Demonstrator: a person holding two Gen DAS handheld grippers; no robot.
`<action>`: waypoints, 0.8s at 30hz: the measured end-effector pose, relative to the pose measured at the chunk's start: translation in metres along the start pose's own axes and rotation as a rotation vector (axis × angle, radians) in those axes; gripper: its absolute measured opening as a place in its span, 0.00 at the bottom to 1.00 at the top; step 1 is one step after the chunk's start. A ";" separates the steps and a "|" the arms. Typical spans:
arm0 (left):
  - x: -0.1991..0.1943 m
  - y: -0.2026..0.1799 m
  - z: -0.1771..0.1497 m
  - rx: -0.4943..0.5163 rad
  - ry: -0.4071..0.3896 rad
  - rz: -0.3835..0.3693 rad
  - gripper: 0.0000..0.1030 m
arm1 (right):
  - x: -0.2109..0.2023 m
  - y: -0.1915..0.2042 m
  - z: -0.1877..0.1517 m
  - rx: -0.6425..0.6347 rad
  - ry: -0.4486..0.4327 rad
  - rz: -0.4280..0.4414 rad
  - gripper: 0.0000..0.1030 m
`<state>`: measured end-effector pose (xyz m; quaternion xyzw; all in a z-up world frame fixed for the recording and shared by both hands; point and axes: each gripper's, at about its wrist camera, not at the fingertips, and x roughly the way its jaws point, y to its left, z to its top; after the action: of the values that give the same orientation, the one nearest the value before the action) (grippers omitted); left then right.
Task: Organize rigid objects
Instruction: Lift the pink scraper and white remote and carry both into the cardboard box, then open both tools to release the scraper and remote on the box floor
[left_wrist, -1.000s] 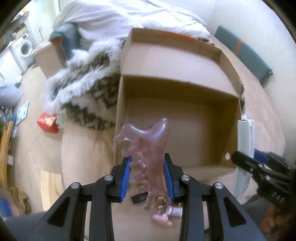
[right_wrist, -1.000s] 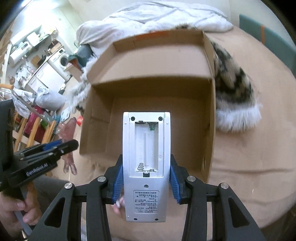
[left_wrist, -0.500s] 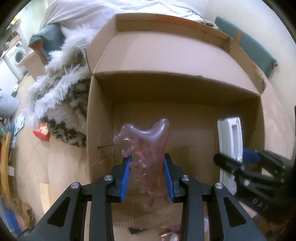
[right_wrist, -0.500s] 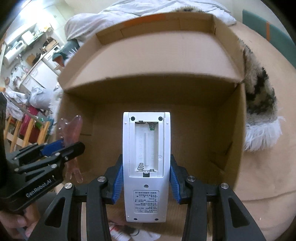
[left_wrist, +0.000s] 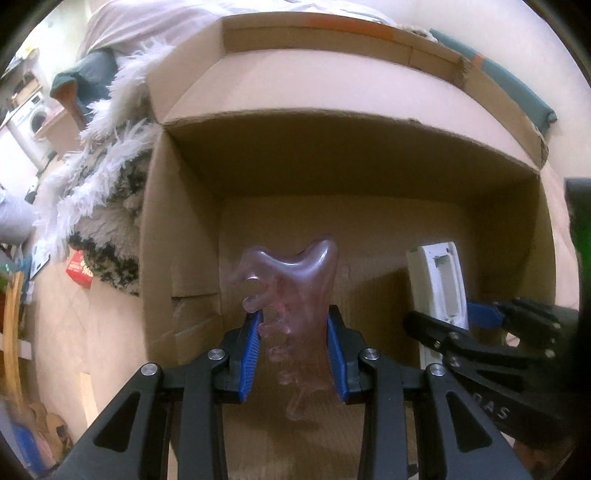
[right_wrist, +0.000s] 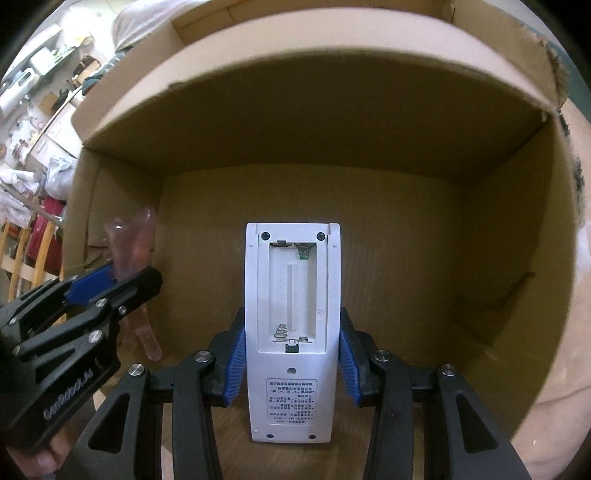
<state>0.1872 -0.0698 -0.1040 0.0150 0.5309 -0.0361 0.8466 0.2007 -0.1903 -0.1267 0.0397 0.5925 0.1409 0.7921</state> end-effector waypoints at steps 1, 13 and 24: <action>0.002 -0.001 -0.001 -0.001 0.009 -0.003 0.30 | 0.003 -0.001 0.001 0.004 0.007 -0.006 0.44; 0.015 -0.010 -0.006 -0.022 0.065 -0.031 0.30 | 0.006 -0.004 0.013 0.061 0.005 0.002 0.45; 0.019 -0.014 0.006 -0.015 0.062 -0.073 0.53 | -0.025 -0.009 0.012 0.071 -0.132 0.068 0.85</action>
<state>0.1992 -0.0849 -0.1182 -0.0095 0.5575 -0.0627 0.8278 0.2068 -0.2039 -0.1024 0.0973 0.5419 0.1436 0.8224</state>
